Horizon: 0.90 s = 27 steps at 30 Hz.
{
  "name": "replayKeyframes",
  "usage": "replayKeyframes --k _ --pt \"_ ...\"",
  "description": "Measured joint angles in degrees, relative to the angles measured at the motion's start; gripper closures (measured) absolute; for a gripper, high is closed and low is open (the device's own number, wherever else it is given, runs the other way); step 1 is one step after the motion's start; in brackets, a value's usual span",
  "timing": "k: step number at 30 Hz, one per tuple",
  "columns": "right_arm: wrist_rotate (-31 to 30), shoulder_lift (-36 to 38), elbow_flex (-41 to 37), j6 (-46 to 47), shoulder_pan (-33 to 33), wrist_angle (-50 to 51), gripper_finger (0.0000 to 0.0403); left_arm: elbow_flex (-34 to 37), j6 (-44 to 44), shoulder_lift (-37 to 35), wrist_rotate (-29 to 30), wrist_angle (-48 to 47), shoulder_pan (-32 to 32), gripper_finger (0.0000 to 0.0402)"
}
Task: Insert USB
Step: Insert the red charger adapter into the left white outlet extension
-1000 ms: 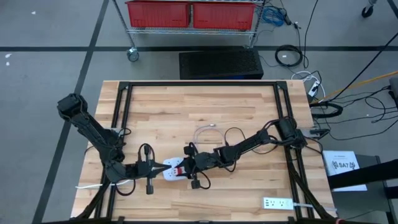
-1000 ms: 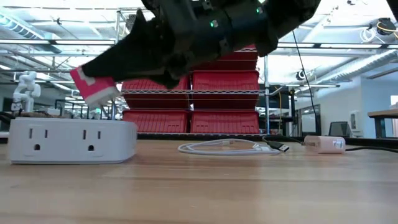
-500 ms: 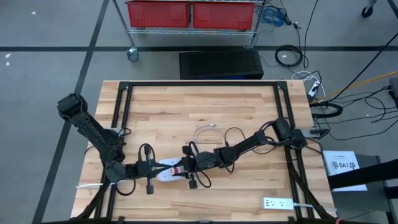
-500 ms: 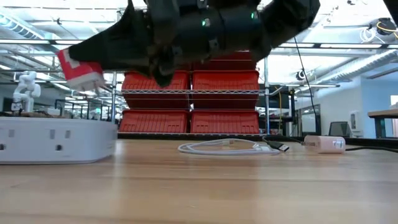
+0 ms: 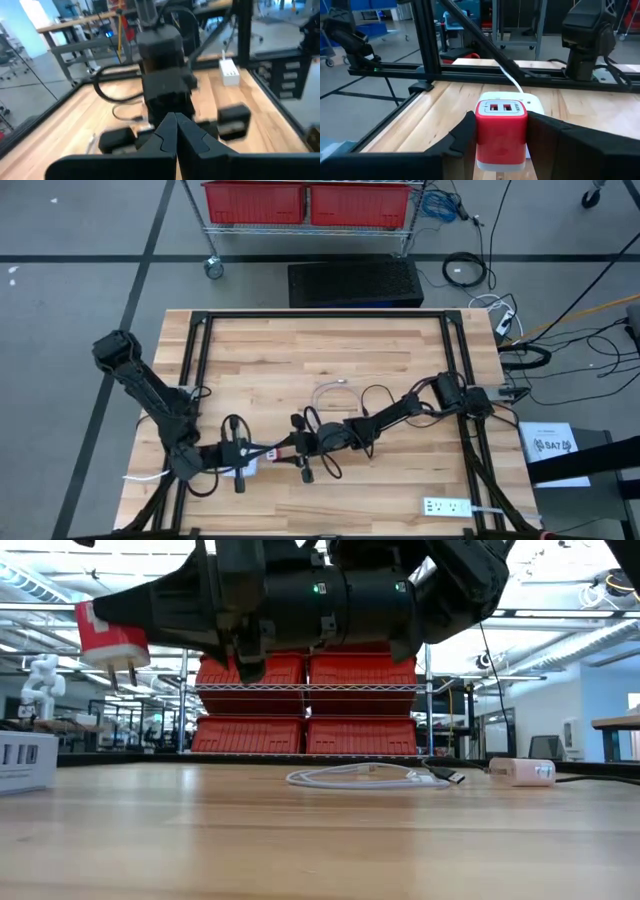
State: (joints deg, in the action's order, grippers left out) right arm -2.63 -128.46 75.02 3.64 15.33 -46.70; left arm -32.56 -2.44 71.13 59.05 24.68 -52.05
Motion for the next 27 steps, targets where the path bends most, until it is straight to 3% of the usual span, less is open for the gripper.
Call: replayKeyframes --k 3,7,13,17,22,27 --pt "0.00 0.00 0.00 -0.18 0.11 0.07 0.0292 -2.79 -7.12 -0.51 -0.04 -9.58 -1.51 0.0401" --pt "0.62 0.00 0.00 -0.28 0.26 0.21 0.0292 -9.85 -20.49 -0.67 -3.86 -30.37 -2.71 0.0401" --pt "1.46 0.00 0.00 -0.48 0.28 1.25 0.0292 -22.71 -40.81 1.14 -17.10 -63.53 -2.82 0.0401" --pt "1.49 0.00 0.00 -0.91 0.43 2.10 0.0292 -28.23 -52.16 4.50 -28.01 -80.05 -2.80 0.0401" --pt "1.51 0.00 0.00 -1.29 0.63 2.36 0.0292 -28.65 -61.96 11.28 -42.34 -91.74 -3.63 0.0401" --pt "2.07 0.02 0.00 -1.33 0.63 2.36 0.0292 -27.62 -65.61 18.57 -47.05 -93.07 -5.15 0.0401"
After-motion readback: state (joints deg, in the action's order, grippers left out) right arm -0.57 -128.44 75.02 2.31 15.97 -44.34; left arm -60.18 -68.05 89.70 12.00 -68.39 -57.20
